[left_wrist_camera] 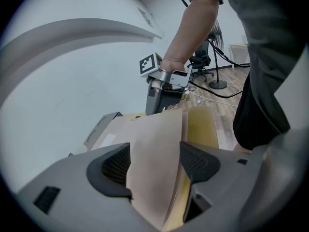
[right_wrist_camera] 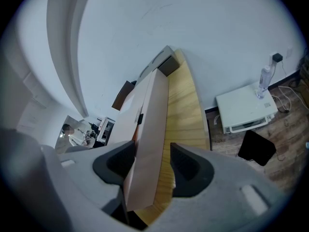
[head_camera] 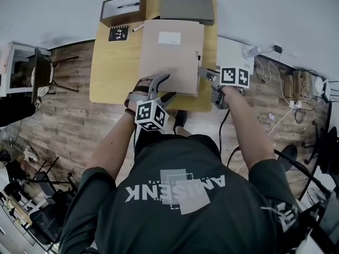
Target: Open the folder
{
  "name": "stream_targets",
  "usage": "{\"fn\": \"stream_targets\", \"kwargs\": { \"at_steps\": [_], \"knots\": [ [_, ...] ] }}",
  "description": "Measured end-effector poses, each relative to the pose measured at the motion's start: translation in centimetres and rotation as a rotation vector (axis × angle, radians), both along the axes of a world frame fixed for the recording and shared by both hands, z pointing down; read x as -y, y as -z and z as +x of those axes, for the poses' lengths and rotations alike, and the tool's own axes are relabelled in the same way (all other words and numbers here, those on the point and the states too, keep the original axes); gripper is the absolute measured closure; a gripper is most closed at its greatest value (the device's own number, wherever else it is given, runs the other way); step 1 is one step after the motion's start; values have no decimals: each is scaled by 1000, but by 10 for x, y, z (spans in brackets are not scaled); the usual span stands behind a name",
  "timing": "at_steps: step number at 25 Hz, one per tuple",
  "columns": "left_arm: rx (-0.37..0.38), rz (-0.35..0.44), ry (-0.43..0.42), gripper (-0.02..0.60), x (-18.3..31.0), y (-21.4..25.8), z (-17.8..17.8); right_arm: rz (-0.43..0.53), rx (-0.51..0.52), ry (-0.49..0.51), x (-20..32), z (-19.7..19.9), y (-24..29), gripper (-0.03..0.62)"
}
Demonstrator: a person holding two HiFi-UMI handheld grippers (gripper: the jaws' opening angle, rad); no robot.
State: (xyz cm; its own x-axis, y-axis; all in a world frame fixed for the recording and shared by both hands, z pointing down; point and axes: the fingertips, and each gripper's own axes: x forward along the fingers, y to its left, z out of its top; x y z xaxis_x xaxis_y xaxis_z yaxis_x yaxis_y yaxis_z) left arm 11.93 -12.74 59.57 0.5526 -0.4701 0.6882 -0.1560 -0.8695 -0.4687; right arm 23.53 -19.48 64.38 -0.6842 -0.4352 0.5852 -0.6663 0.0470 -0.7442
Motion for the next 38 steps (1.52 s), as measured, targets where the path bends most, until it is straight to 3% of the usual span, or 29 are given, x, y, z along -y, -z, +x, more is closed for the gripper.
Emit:
{"fn": "stream_targets", "kwargs": {
  "at_steps": [5, 9, 15, 26, 31, 36, 38],
  "knots": [
    [-27, 48, 9, 262, -1, 3, 5, 6, 10, 3, 0, 4, 1, 362],
    [-75, 19, 45, 262, 0, 7, 3, 3, 28, 4, -1, 4, 3, 365],
    [-46, -48, 81, 274, 1, -8, -10, 10, 56, 27, -3, -14, 10, 441],
    [-68, -77, 84, 283, 0, -11, -13, -82, 240, 31, -20, -24, 7, 442],
    [-69, -107, 60, 313, 0, -14, -11, -90, 213, 24, -17, -24, 5, 438],
    [-53, -110, 51, 313, 0, -14, -12, -96, 260, -31, -19, -24, 1, 401],
    [-49, -114, 49, 314, -2, -13, -11, -111, 275, -45, -21, -21, -2, 357]
  ]
}}
